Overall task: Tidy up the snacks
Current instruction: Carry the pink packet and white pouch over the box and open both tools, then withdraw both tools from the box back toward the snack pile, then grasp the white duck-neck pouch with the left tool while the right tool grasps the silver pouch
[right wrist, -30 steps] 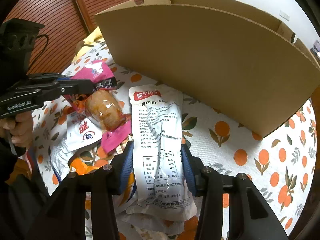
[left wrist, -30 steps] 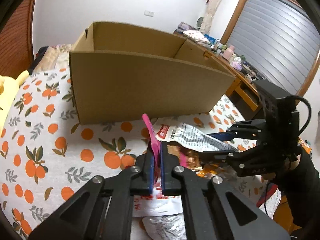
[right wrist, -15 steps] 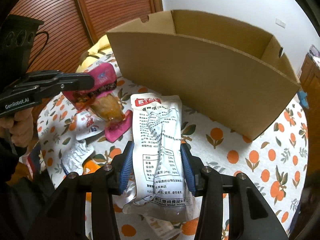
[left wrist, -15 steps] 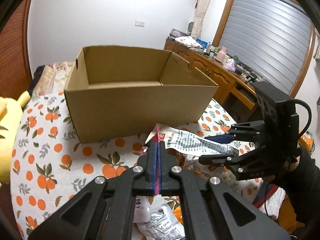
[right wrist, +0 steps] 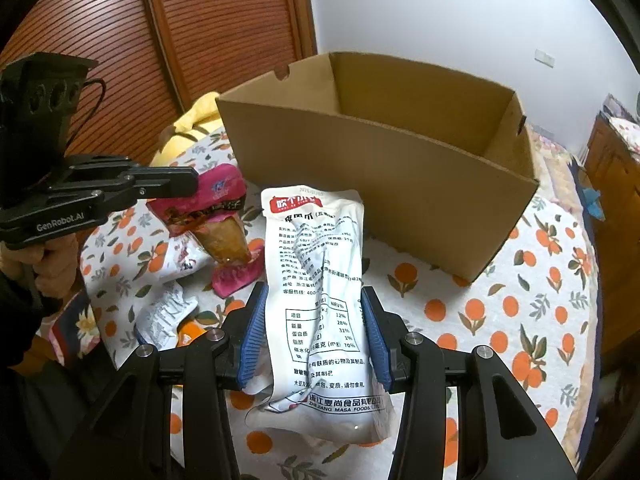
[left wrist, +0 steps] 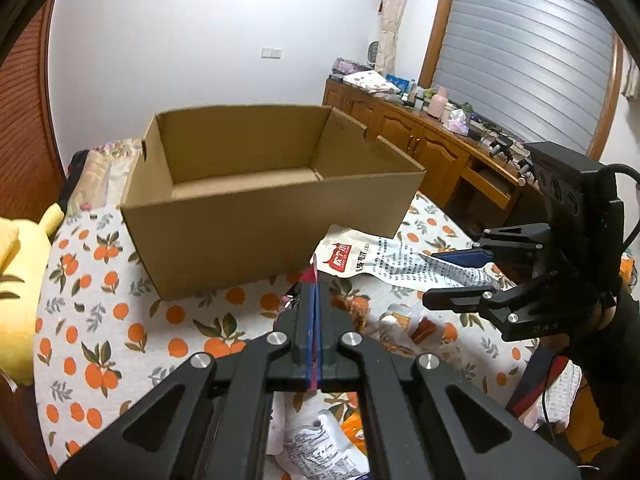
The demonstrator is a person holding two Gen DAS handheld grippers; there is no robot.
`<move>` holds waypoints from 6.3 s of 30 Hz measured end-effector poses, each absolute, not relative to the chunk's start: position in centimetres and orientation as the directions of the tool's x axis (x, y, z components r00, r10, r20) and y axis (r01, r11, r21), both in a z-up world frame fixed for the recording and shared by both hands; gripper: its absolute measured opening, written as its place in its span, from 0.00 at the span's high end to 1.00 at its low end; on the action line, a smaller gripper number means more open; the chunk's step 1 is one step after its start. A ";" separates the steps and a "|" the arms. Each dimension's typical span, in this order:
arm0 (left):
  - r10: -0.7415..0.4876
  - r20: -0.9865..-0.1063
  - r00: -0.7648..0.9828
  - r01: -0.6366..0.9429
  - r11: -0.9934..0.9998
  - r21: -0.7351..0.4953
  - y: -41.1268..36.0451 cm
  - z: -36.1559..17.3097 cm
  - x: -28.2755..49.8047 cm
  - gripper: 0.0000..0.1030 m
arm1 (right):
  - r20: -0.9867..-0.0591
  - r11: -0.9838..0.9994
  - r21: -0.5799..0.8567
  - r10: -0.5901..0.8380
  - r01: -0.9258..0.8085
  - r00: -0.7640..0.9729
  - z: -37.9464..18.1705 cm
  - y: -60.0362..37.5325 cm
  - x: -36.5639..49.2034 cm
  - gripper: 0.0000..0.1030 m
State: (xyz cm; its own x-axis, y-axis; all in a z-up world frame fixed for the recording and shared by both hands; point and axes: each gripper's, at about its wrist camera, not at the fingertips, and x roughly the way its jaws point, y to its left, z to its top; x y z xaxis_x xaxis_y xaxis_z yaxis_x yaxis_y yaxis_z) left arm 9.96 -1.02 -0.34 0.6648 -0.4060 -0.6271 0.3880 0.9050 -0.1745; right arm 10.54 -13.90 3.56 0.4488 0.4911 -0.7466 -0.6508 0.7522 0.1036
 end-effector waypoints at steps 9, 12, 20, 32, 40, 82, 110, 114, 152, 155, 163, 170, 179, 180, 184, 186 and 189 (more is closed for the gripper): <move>-0.439 -0.566 0.698 0.427 0.889 -0.163 -1.4 4.6 9.9 1.00 | -0.687 0.751 0.088 0.521 -0.654 0.506 7.6 -15.3 10.1 0.55; -0.442 -0.546 0.712 0.439 0.887 -0.144 -1.5 6.4 10.1 1.00 | -0.673 0.748 0.073 0.525 -0.660 0.520 9.0 -15.3 10.1 0.55; -0.433 -0.503 0.748 0.443 0.890 -0.107 -1.0 10.0 11.8 1.00 | -0.630 0.742 0.055 0.545 -0.669 0.553 11.7 -15.8 10.6 0.55; -0.386 -0.505 0.772 0.407 0.910 -0.075 -0.3 11.3 17.5 1.00 | -0.601 0.746 0.047 0.552 -0.665 0.577 13.8 -15.6 15.5 0.55; -0.368 -0.531 0.763 0.383 0.920 -0.088 0.3 10.0 21.8 1.00 | -0.627 0.741 0.043 0.542 -0.671 0.559 12.7 -13.9 20.2 0.55; -0.307 -0.638 0.706 0.294 0.947 -0.131 2.0 2.8 25.5 0.93 | -0.743 0.777 0.052 0.450 -0.627 0.496 6.3 -10.5 26.2 0.50; -0.306 -0.635 0.709 0.296 0.947 -0.126 1.9 0.2 11.8 0.34 | -0.661 0.815 0.086 0.477 -0.573 0.580 8.2 -13.6 11.1 0.48; -0.294 -0.655 0.696 0.289 0.950 -0.119 1.7 -1.5 10.4 0.34 | -0.673 0.817 0.097 0.475 -0.569 0.567 6.6 -13.5 9.4 0.48; -0.235 -0.767 0.597 0.229 0.966 -0.118 2.9 -10.4 8.7 0.34 | -0.784 0.855 0.163 0.415 -0.493 0.462 -3.4 -10.0 8.5 0.33; -0.237 -0.765 0.599 0.230 0.966 -0.119 2.9 -10.5 8.8 0.33 | -0.781 0.855 0.173 0.422 -0.489 0.460 -3.6 -10.0 8.8 0.32; -0.254 -0.760 0.598 0.225 0.963 -0.145 3.0 -10.6 9.5 0.31 | -0.785 0.857 0.119 0.390 -0.501 0.481 -3.8 -9.1 8.5 0.41; -0.268 -0.758 0.594 0.216 0.961 -0.171 2.8 -10.6 10.3 0.31 | -0.777 0.853 0.117 0.397 -0.508 0.488 -3.7 -9.1 8.2 0.43; -0.292 -0.751 0.592 0.210 0.956 -0.206 2.5 -10.7 11.4 0.29 | -0.754 0.850 0.127 0.418 -0.511 0.507 -2.6 -9.7 7.8 0.58; -0.296 -0.749 0.593 0.210 0.955 -0.211 2.5 -10.7 11.5 0.29 | -0.754 0.847 0.131 0.422 -0.515 0.503 -2.6 -9.8 7.8 0.58; -0.298 -0.745 0.597 0.206 0.954 -0.217 2.5 -10.7 11.8 0.28 | -0.739 0.846 0.129 0.430 -0.518 0.518 -2.2 -9.8 7.5 0.92; -0.290 -0.746 0.600 0.205 0.957 -0.207 2.4 -10.7 11.8 0.30 | -0.738 0.844 0.134 0.435 -0.520 0.516 -2.1 -9.9 7.5 1.00; -0.278 -0.743 0.608 0.205 0.960 -0.191 2.3 -10.7 11.7 0.36 | -0.742 0.843 0.129 0.432 -0.523 0.512 -2.3 -9.8 7.3 1.00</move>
